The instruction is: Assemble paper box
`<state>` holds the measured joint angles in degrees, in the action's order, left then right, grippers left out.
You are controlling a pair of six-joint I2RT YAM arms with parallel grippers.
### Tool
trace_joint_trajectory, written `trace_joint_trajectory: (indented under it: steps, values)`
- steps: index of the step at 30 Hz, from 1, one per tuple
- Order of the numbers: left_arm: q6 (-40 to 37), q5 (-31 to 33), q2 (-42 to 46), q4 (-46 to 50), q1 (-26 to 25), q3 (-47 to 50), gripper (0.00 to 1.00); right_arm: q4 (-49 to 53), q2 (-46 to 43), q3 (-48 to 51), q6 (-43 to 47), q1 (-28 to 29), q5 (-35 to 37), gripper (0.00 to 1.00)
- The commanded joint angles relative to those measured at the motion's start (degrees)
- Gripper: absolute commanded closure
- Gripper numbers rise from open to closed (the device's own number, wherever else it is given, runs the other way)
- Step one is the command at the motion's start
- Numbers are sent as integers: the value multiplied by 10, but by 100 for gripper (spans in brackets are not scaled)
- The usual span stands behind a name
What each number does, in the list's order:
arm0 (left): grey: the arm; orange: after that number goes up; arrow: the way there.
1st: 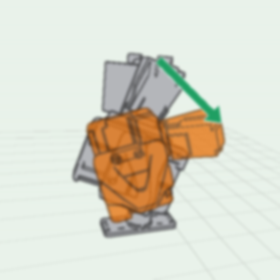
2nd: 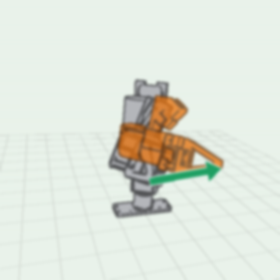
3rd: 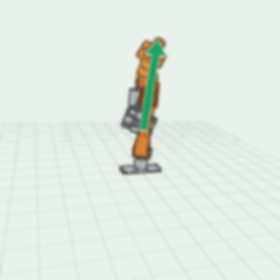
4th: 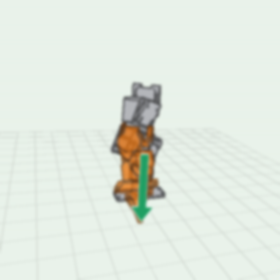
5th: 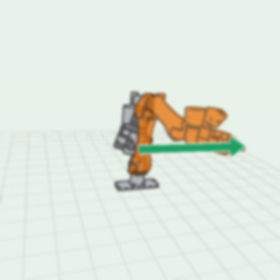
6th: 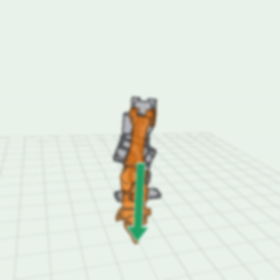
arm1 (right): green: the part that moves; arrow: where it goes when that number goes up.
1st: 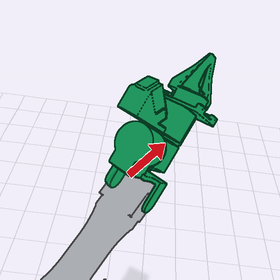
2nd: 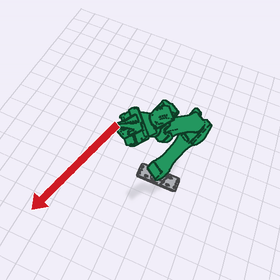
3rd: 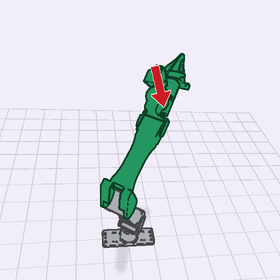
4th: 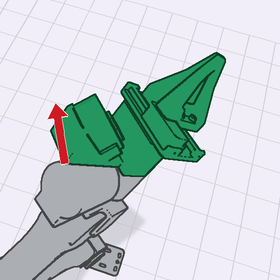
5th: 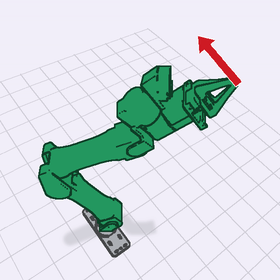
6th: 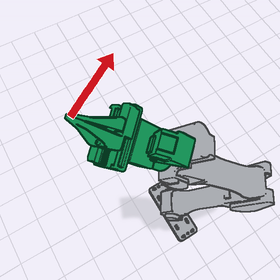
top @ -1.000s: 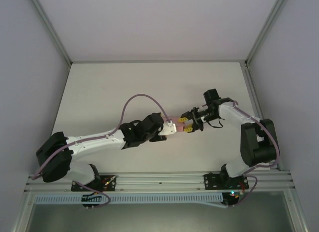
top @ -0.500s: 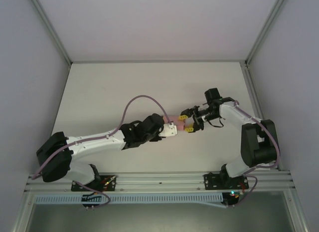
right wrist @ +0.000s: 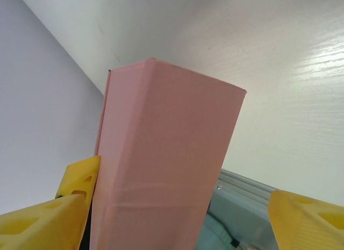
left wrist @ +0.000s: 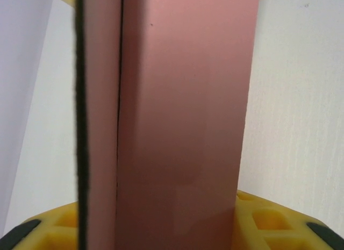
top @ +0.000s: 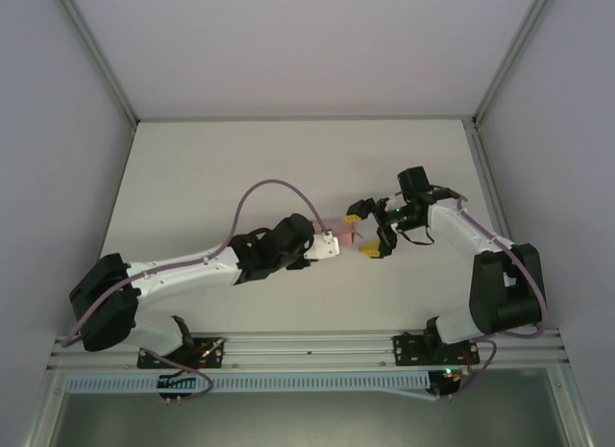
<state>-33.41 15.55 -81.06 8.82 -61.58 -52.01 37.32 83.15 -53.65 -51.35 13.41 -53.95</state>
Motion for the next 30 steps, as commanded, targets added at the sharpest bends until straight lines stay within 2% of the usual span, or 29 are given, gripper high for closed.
trace_joint_trajectory:
  steps: [1, 4, 6, 7, 9, 11, 14, 16, 19, 22, 25, 30]
  values:
    - [13, -24, 10, 25, 13, -18, 68, 3, -29, 2, 6, -14, 34, 0]
    - [18, -54, 7, 65, 24, -33, 67, 26, -59, -10, 42, -38, 100, 0]
    - [14, -113, -2, 133, 36, -56, 65, 33, -94, -31, 90, -46, 189, 0]
    - [19, -123, -8, 154, 40, -65, 65, 29, -115, -42, 112, -45, 241, 0]
    - [11, -176, -22, 219, 53, -82, 64, -26, -170, -35, 173, -46, 316, 0]
    - [11, -196, -35, 250, 64, -85, 65, -116, -231, 10, 191, -47, 351, 0]
    - [25, -215, -57, 283, 85, -100, 66, -269, -312, 103, 171, -48, 350, 0]
    - [32, -218, -72, 295, 99, -114, 65, -317, -337, 124, 217, -47, 302, 0]
    - [20, -254, -86, 301, 124, -123, 62, -289, -338, 108, 296, -40, 203, 0]
    - [11, -281, -107, 310, 145, -137, 62, -242, -326, 97, 354, -16, 162, 2]
    - [5, -282, -136, 327, 154, -156, 62, -220, -309, 100, 396, 32, 179, 10]
    - [-11, -288, -175, 354, 163, -198, 62, -207, -255, 89, 436, 106, 250, 19]
